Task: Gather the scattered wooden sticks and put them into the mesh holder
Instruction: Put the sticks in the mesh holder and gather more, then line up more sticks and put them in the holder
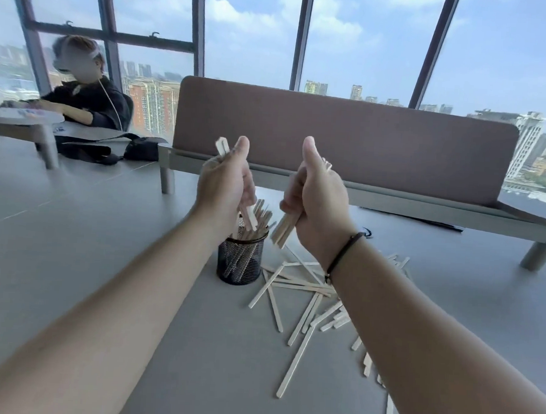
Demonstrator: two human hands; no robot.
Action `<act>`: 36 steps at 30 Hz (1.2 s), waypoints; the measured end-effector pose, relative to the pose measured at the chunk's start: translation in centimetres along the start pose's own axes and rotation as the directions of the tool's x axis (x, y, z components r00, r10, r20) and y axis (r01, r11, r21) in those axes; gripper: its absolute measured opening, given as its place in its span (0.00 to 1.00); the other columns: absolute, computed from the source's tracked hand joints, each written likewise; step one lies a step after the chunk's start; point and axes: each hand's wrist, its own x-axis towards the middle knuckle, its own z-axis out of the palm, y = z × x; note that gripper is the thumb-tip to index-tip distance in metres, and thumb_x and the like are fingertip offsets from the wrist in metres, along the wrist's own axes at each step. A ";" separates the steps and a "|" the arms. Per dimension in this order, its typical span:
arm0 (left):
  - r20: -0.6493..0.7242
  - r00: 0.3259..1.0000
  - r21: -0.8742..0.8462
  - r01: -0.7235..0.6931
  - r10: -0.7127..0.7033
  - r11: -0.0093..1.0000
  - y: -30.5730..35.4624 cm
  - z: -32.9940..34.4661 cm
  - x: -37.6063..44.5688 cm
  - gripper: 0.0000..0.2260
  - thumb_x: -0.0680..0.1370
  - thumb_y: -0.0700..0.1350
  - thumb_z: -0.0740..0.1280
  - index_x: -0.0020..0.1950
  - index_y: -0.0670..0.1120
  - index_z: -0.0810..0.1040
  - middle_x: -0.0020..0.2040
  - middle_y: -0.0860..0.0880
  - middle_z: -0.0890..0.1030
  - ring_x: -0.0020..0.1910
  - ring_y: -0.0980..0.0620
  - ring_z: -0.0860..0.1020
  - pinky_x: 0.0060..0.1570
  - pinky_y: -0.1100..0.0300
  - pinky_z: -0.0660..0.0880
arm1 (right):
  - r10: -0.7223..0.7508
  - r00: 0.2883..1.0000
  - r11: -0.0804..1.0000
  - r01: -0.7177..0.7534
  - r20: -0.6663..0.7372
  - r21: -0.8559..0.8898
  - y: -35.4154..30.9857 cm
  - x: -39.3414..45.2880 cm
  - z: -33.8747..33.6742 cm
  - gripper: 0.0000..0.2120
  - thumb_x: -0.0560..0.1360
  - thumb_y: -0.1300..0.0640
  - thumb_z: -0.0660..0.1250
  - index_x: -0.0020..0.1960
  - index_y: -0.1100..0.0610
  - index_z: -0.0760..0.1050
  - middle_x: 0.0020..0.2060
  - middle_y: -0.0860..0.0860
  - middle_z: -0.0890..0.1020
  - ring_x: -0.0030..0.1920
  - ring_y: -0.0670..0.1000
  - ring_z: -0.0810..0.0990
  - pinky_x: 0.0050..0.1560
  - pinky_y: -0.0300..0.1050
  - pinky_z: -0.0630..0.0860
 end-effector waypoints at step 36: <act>0.394 0.792 0.908 -0.415 -0.467 0.061 -11.7 1.8 -9.5 0.63 0.60 0.86 0.54 0.83 0.48 0.44 0.84 0.45 0.46 0.82 0.44 0.48 0.79 0.46 0.51 | 0.134 0.954 0.159 -0.289 -0.269 -0.944 3.2 -9.7 -25.6 0.46 0.68 0.22 0.57 0.75 0.51 0.61 0.71 0.56 0.70 0.71 0.58 0.67 0.70 0.57 0.65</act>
